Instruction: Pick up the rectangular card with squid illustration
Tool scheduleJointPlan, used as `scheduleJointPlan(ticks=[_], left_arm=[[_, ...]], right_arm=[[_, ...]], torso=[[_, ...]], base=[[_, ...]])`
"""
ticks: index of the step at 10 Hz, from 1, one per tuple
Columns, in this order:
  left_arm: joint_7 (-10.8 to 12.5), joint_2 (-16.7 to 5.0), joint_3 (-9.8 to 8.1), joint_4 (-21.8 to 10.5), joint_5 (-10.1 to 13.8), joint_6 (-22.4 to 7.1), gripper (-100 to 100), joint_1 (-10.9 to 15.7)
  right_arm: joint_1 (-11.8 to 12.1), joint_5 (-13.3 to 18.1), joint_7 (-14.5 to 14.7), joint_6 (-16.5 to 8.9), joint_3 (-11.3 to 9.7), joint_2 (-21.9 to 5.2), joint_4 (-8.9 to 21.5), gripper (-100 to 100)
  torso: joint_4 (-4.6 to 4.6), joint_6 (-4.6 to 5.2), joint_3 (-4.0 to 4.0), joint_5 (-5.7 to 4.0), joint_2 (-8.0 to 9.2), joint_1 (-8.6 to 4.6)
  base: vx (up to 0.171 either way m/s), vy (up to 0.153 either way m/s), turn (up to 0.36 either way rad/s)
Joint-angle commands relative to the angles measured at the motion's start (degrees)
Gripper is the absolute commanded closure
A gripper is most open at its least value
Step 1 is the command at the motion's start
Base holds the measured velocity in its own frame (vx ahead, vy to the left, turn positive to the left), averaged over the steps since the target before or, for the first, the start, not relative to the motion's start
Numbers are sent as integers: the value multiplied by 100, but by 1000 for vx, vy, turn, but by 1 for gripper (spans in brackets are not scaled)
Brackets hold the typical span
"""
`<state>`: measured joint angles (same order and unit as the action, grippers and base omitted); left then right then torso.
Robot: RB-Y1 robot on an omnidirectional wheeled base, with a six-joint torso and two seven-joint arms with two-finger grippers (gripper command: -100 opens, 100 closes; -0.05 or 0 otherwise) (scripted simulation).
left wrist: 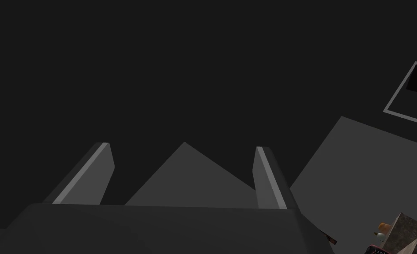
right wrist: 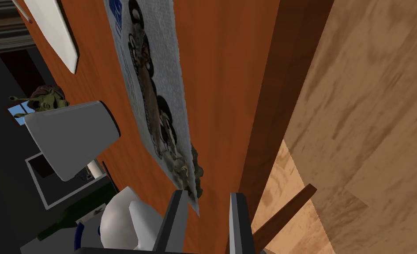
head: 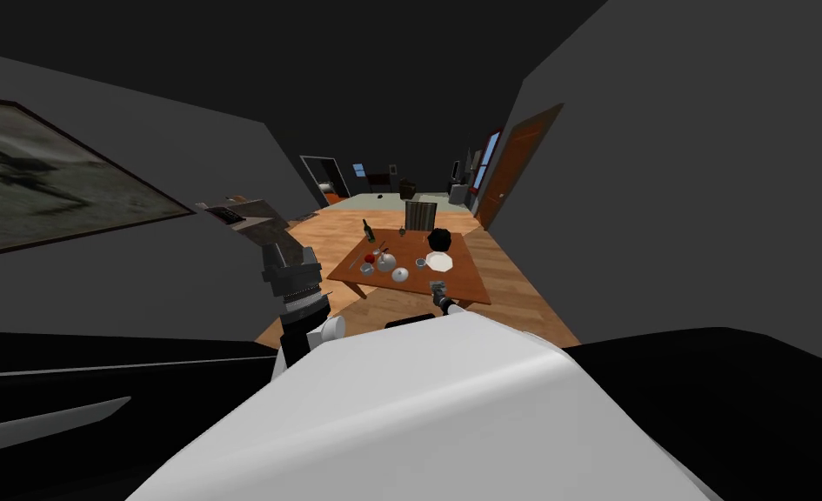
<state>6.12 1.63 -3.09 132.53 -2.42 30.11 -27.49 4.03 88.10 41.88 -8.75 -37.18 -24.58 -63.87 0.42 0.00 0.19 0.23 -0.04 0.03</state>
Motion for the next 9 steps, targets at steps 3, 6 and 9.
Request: scheduleJointPlan(ticks=[3,6,9], left_arm=[[0,0,0,0,0,0,0,0],[0,0,0,0,0,0,0,0],[0,0,0,0,0,0,0,1]], right_arm=[[-25,3,3,-17,17,-7,-20,100],[-156,-63,-143,205,127,-306,-119,100],[-159,-29,-204,191,114,-301,-102,100]], torso=[[-24,-2,-20,-16,-16,-9],[-22,1,-15,-12,-7,0],[-21,-1,-10,-15,1,3]], base=[[0,0,0],[-54,43,-25],[-45,33,-8]])
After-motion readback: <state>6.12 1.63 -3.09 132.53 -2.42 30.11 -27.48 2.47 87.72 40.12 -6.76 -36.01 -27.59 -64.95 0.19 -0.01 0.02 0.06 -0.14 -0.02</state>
